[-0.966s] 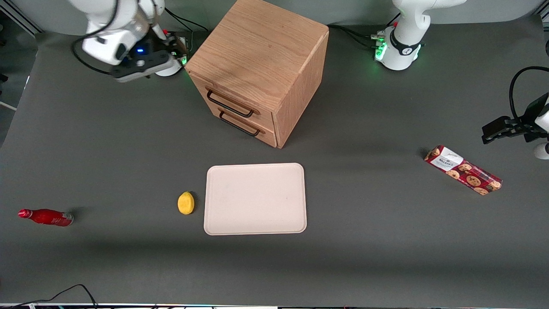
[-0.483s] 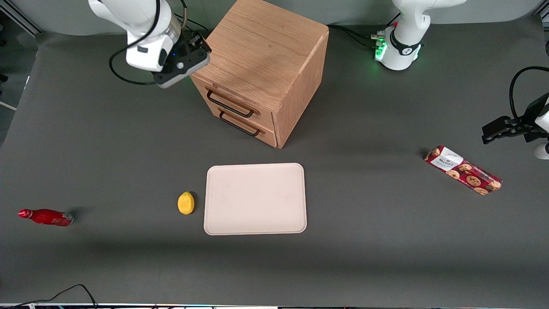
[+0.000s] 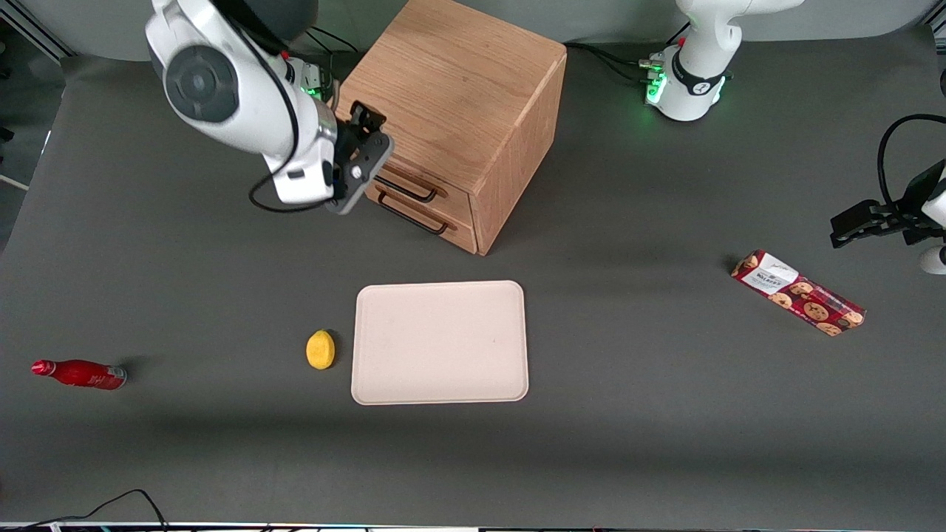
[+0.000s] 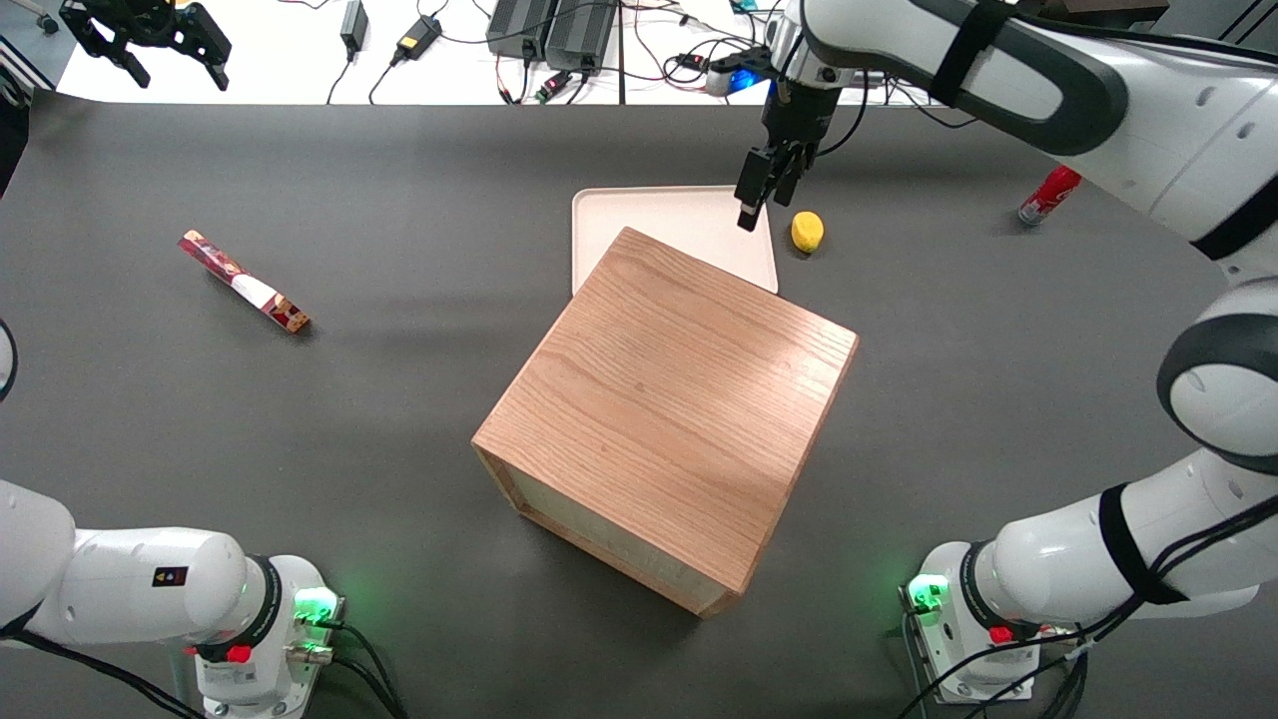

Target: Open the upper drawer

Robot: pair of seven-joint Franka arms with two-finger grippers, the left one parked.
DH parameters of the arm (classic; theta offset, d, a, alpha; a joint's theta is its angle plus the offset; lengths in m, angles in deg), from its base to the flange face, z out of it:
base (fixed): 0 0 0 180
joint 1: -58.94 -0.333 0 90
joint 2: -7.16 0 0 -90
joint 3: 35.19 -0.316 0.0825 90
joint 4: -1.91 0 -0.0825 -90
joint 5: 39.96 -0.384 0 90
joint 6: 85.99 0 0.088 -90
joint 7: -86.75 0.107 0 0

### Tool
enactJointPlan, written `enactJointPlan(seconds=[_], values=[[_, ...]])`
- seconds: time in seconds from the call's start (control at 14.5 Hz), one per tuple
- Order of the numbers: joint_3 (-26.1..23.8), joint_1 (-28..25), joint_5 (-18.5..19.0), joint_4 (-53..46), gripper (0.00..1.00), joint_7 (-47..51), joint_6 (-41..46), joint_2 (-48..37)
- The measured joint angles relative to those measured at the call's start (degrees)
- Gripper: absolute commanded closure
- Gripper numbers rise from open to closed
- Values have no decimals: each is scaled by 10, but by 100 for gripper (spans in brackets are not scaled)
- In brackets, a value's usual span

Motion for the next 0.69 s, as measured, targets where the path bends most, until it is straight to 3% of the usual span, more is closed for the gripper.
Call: enactJointPlan(seconds=[0.69], values=[[2, 3, 0, 46, 0, -29, -67, 41]])
